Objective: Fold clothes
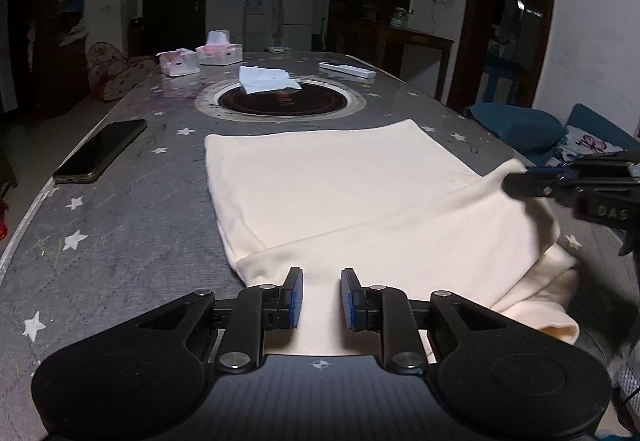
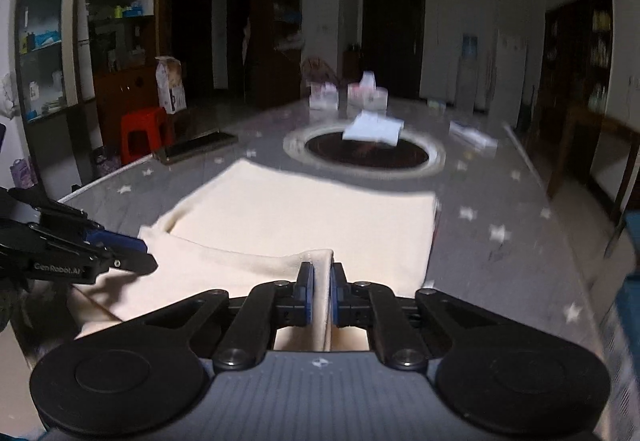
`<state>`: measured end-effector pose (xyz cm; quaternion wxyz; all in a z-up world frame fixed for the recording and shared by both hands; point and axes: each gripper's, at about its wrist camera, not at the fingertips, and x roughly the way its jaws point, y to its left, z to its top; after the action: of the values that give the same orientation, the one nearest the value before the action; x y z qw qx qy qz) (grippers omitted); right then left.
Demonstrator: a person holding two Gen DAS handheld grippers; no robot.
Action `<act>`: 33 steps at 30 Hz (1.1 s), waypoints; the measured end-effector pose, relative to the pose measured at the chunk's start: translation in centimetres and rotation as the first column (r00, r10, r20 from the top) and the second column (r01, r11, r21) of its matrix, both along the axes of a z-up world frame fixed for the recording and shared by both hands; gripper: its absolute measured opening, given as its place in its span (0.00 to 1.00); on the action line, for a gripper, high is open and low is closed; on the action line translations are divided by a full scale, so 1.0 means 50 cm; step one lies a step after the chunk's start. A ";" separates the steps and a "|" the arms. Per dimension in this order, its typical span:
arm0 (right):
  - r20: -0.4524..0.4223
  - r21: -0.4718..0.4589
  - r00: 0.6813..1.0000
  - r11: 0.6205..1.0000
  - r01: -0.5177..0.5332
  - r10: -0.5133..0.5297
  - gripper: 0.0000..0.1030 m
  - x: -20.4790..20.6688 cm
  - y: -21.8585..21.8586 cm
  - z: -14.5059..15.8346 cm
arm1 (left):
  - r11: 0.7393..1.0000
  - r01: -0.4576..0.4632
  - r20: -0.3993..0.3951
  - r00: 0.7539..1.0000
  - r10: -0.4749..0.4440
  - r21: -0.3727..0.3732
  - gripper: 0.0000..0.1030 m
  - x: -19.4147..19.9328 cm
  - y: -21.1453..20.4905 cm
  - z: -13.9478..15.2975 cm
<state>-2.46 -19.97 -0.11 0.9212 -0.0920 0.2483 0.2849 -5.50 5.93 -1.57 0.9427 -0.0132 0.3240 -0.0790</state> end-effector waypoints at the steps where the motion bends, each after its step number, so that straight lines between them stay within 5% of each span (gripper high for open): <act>1: -0.010 -0.010 1.000 1.000 0.008 -0.008 0.09 0.006 0.002 -0.005 | 1.000 -0.004 -0.001 1.000 0.004 -0.005 0.22 0.001 0.002 -0.001; 6: -0.071 -0.053 0.996 0.998 0.042 -0.046 0.11 0.025 -0.006 -0.044 | 1.000 -0.004 0.008 1.000 0.004 0.004 0.23 -0.004 -0.002 0.006; 18: -0.083 -0.075 0.991 0.991 -0.112 0.106 0.16 -0.029 0.010 -0.050 | 0.989 0.145 0.012 0.989 -0.146 0.032 0.29 -0.038 -0.054 0.010; 33: -0.070 -0.073 0.974 0.973 -0.219 0.214 0.27 -0.071 0.041 -0.054 | 0.976 0.214 0.022 0.976 -0.215 0.026 0.35 -0.046 -0.097 0.009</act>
<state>-6.01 -17.92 -2.80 0.8723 -0.1464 0.2762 0.3761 -7.82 1.11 -1.12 0.9327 0.0338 0.3128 -0.1765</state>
